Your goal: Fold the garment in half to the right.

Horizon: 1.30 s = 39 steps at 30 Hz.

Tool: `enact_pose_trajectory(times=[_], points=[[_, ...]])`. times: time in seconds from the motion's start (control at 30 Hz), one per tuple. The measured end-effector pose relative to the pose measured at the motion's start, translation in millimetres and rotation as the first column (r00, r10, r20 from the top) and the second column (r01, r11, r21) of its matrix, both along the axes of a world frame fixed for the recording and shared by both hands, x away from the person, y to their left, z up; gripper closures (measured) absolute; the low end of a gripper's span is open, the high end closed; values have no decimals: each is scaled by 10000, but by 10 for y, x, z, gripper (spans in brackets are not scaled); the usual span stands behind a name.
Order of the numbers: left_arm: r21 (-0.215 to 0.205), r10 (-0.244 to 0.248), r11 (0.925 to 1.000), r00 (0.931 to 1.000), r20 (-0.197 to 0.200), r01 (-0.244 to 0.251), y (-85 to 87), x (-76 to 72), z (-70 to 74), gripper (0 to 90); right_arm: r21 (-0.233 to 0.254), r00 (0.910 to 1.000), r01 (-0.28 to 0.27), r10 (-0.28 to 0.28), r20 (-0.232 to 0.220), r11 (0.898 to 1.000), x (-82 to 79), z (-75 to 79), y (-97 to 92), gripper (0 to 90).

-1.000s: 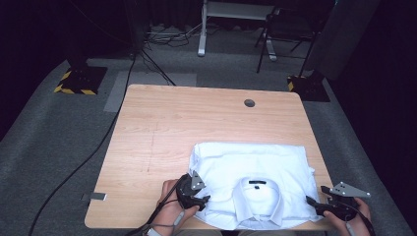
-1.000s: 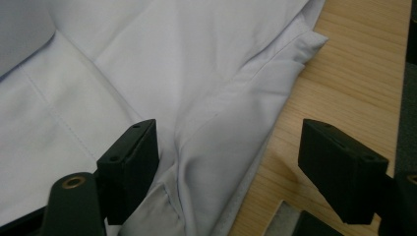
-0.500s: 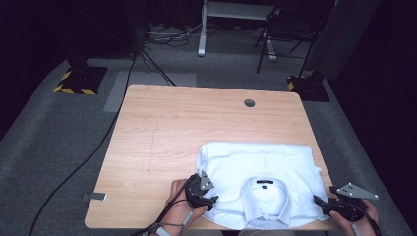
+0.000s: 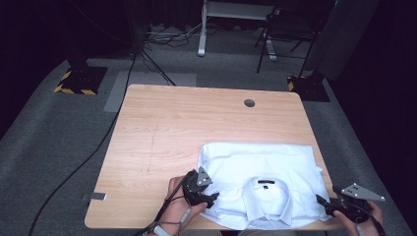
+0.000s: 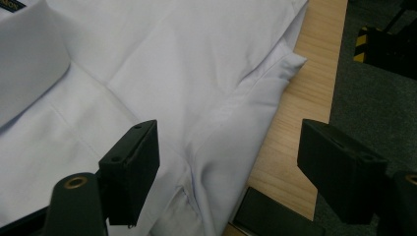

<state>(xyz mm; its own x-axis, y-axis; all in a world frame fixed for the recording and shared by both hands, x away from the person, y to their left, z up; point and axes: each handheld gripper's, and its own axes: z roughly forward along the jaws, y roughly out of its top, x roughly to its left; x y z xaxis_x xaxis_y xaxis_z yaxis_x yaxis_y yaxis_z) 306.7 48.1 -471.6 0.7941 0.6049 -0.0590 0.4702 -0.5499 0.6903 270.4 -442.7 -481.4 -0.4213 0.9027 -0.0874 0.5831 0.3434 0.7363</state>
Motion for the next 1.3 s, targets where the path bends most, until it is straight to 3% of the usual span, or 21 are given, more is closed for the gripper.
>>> enact_pose_trajectory(times=[0.27, 0.57, 0.7, 0.87, 0.93, 0.97, 1.17, 1.3], points=[[-522, 19, 9986, 9998, 210, -8, 76, 18, 148, 328, 307, 9997, -53, 46, 222, 9995, -47, 102, 44, 242], [-1218, -123, 9924, 9993, 350, 165, 211, -6, 349, 307, 395, 9996, -179, 171, 207, 9991, -71, 91, 176, 240], [-1296, -256, 9911, 9990, 356, 300, 262, -29, 417, 295, 367, 9996, -201, 193, 228, 9991, -50, 104, 213, 240], [-650, -454, 9968, 9990, 32, 455, 323, -47, 387, 265, 376, 9995, -240, 232, 212, 9990, -42, 110, 252, 239], [-623, -468, 9970, 9989, -73, 462, 329, -44, 362, 265, 409, 9993, -295, 285, 235, 9987, -47, 110, 272, 240], [-853, -535, 9950, 9985, -151, 520, 326, -38, 326, 266, 434, 9993, -308, 298, 233, 9986, -51, 110, 283, 240], [-1462, 315, 9890, 9981, 522, -235, 313, -4, 355, 262, 434, 9988, -428, 417, 249, 9981, -39, 114, 301, 240], [-1279, 875, 9886, 9942, 629, -789, 322, 125, 326, 263, 438, 9988, -459, 451, 204, 9980, 6, 99, 303, 240]])
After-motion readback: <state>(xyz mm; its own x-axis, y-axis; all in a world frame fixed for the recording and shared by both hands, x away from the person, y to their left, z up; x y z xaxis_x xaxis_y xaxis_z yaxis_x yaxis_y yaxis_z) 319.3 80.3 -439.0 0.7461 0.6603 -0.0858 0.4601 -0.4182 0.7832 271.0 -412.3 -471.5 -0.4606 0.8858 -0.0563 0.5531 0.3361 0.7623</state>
